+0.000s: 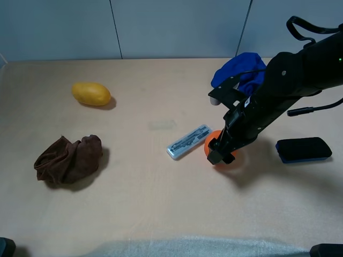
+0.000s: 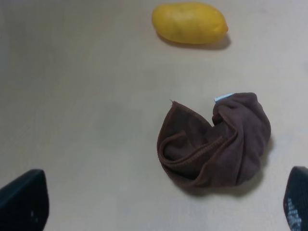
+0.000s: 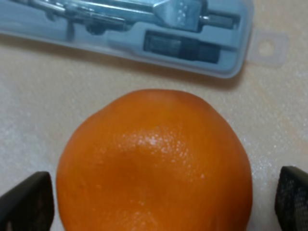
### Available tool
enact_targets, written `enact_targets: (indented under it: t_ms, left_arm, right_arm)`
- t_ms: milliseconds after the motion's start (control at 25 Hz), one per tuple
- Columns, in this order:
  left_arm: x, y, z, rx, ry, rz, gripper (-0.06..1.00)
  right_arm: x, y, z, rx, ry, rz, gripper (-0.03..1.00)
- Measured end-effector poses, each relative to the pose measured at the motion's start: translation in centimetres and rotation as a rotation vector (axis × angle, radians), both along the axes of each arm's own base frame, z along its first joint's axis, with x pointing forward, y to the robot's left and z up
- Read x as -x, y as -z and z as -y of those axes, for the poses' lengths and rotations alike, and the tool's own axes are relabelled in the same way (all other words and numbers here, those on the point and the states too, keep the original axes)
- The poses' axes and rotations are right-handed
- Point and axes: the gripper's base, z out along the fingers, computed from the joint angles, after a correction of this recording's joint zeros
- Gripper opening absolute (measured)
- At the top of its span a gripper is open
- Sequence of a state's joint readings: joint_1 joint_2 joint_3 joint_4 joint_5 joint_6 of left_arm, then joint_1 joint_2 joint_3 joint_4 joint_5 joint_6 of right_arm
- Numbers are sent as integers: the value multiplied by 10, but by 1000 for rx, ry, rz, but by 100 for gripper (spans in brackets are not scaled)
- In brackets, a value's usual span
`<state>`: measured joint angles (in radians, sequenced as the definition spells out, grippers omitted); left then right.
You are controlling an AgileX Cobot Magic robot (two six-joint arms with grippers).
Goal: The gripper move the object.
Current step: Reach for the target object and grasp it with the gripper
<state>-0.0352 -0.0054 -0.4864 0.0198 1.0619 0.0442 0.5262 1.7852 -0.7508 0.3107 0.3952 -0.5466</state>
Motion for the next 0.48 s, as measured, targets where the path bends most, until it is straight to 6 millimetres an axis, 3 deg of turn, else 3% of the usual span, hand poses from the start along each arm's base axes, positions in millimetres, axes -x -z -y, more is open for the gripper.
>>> enact_targets:
  t_ms: [200,320,480]
  left_arm:
    - [0,0,0,0,0,0,99]
    - [0,0,0,0,0,0,99]
    - [0,0,0,0,0,0,99]
  right_arm:
    - [0,1,0,2,1,-3,68]
    - [0,2,0,0,5,-9,55]
    - [0,2,0,0,6,-9,55]
